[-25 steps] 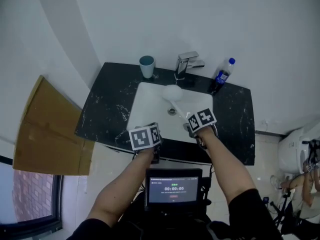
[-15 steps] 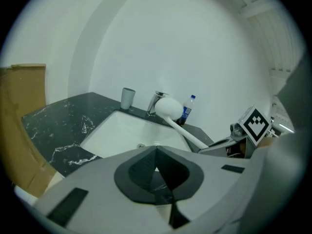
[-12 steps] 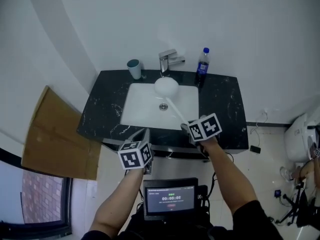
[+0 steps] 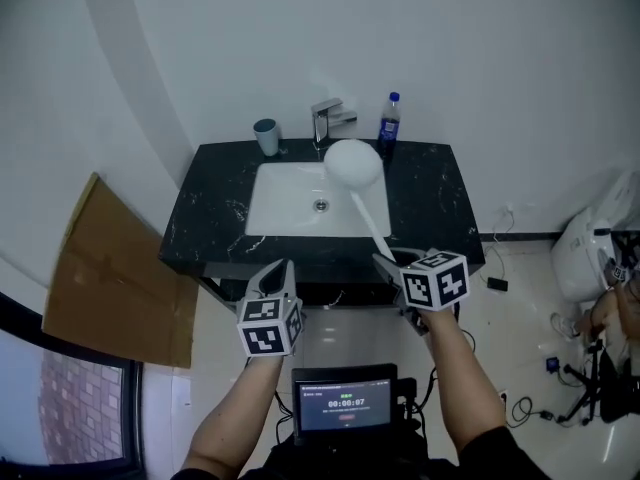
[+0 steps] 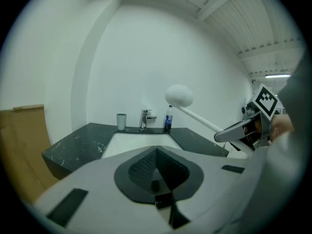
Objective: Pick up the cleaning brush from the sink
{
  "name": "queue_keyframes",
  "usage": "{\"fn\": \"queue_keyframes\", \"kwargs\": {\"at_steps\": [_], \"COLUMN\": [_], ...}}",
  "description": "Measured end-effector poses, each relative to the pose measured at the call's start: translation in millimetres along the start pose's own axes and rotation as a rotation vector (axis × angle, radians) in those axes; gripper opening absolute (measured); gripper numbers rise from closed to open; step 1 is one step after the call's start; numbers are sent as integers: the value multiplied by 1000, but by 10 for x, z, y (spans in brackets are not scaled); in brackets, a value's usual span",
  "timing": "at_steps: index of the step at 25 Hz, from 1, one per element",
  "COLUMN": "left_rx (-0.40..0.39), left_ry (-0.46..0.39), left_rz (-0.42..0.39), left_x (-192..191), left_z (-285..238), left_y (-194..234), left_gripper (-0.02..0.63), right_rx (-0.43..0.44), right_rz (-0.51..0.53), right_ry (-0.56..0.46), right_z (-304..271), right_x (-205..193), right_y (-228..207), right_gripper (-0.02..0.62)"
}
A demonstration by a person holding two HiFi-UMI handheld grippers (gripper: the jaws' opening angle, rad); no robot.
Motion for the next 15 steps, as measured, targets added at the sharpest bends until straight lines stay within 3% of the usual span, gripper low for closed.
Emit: {"fn": "queue_keyframes", "kwargs": {"at_steps": [6,12,15], "left_rx": [-91,-65,-74], "left_ry": [-72,-122,-141], "left_rz": [28,-4,17], "left_x": [-141,-251,-307], "left_z": [681,1353,1646], "left_y": [-200,-715,-1023], "left_gripper": [11,11,11], "right_rx": [-40,-52,-58], "right_rz": [31,63,117], "right_ry": [-61,-148,-198], "right_z": [613,1466,1859], "right_x": [-333,-681,-814], "right_y": [576,787,904], "right_gripper": [61,61,61]}}
Point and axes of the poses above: the fingertips, and each gripper's own axes: z backward along the fingers, y to its left, x out of its top, the point moved 8 cm from there along z, backward along the fingers, and after that the axes turned 9 degrees about x, right-handed, at the moved point
